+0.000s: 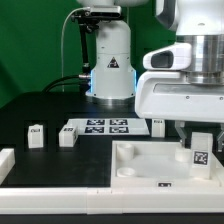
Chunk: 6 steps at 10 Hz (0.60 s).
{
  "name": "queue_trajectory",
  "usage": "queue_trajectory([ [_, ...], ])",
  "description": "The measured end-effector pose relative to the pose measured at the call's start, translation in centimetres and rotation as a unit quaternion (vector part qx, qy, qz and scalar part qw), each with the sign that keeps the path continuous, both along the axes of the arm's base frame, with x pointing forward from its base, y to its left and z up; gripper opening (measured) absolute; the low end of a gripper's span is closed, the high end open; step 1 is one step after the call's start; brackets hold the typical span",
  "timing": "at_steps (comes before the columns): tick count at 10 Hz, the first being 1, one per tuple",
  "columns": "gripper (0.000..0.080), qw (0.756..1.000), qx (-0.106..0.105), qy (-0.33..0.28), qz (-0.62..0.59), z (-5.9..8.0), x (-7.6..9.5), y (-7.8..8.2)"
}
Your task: Assemble one leg
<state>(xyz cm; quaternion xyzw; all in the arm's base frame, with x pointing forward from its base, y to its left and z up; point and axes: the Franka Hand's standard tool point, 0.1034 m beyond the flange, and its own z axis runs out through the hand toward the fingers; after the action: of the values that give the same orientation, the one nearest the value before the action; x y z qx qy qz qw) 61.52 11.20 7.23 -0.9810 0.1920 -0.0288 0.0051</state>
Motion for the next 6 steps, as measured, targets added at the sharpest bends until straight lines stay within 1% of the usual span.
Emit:
queue_trajectory([
  [1,0.0291,0.999,-0.003,0.0,-0.045,0.0,0.0,-0.7],
  [2,0.0296,0.994,-0.005,-0.002,-0.106,0.0,0.0,-1.2],
  [4,0.0305,0.983,-0.015,-0.003,-0.185,0.0,-0.3,-2.4],
  [5,0.0311,0.968,-0.021,-0.004,-0.249,0.1,-0.5,-3.3],
  [6,0.0311,0.964,-0.028,-0.001,-0.265,0.1,-0.7,-3.8],
])
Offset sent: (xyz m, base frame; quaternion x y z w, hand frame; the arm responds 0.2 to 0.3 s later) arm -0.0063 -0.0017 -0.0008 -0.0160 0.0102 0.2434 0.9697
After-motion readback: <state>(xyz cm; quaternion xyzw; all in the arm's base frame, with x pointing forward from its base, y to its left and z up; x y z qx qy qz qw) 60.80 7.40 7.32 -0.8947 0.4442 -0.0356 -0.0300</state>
